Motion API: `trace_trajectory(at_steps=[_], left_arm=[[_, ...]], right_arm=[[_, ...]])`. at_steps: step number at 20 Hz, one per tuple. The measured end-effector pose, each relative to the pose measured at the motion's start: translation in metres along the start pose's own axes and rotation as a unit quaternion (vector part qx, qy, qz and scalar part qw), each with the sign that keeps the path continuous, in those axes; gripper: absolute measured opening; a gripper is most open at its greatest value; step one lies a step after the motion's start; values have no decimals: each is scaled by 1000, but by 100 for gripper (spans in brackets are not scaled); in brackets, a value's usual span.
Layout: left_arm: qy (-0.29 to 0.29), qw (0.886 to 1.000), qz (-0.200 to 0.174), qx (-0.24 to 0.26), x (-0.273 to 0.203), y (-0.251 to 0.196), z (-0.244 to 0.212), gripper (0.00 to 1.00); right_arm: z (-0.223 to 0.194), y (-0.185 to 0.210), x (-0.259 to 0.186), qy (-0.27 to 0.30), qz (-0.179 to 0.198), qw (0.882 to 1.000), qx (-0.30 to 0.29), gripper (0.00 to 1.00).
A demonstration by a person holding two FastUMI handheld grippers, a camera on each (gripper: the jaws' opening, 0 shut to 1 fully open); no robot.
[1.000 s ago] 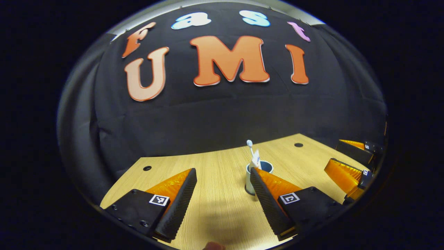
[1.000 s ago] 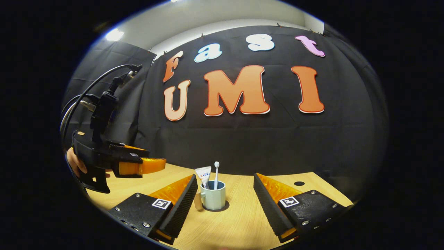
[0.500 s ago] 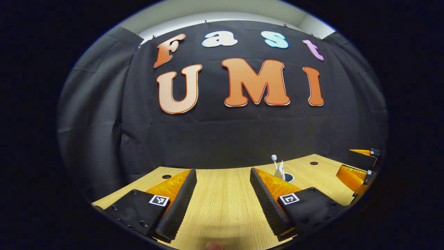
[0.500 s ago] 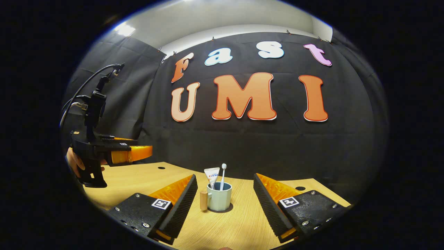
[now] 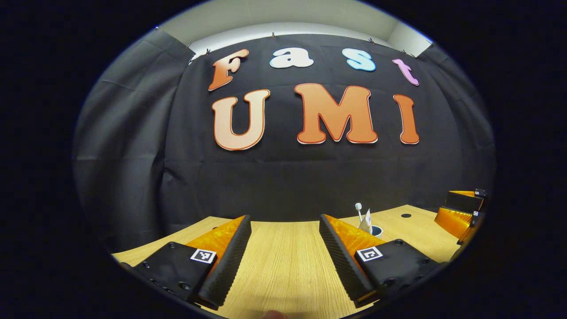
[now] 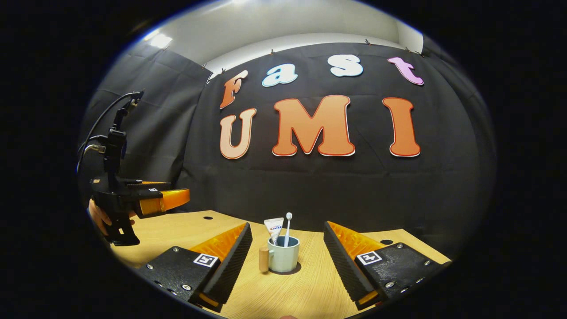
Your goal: Put the toothbrush and toothpaste on the desktop into the cup, then pick up the cup and place it on the coaster on the desktop.
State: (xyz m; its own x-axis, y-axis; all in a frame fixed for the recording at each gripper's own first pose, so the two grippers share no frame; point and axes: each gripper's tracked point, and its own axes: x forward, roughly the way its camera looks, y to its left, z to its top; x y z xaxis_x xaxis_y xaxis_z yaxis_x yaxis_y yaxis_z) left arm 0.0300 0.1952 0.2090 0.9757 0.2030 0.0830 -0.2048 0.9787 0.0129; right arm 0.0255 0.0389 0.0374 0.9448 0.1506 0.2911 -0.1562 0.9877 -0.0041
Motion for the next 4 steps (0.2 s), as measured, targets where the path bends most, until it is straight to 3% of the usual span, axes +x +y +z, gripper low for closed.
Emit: trace_trajectory(at_steps=[4], left_arm=[[9,1000,-6,8,2,-7,-5,100]], right_arm=[[-3,8,-2,7,18,1000,6,98]])
